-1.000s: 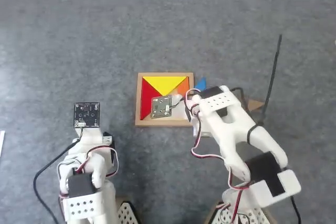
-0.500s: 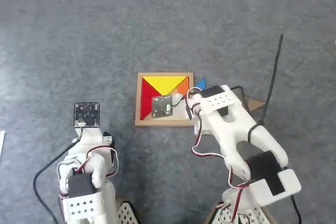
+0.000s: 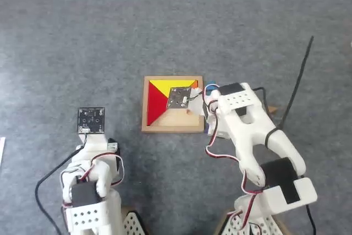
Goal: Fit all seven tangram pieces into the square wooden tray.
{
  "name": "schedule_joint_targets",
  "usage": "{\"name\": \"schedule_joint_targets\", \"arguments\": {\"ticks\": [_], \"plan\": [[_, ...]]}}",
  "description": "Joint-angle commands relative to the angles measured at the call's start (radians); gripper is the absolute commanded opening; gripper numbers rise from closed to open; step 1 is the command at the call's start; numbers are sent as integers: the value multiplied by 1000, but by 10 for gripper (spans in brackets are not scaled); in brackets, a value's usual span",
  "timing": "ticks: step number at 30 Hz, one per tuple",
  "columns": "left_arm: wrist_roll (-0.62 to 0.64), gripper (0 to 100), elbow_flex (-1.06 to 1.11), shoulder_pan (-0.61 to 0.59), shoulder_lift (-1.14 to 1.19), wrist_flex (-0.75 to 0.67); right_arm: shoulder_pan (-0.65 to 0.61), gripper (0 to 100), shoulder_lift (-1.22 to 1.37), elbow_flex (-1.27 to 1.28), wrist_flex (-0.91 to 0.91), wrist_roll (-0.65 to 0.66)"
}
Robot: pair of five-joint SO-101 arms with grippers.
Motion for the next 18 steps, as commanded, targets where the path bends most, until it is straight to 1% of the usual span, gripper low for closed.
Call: {"name": "schedule_joint_targets", "arguments": {"ticks": [1, 5, 10, 18], "plan": [[0, 81, -12, 3, -18, 3, 12, 220, 7, -34, 2, 2], [0, 81, -12, 3, -18, 3, 13, 222, 59, -20, -44, 69], [0, 81, -12, 3, -18, 3, -2, 221, 107, -28, -50, 141], [0, 81, -12, 3, -18, 3, -16, 220, 114, -32, -68, 150]]}}
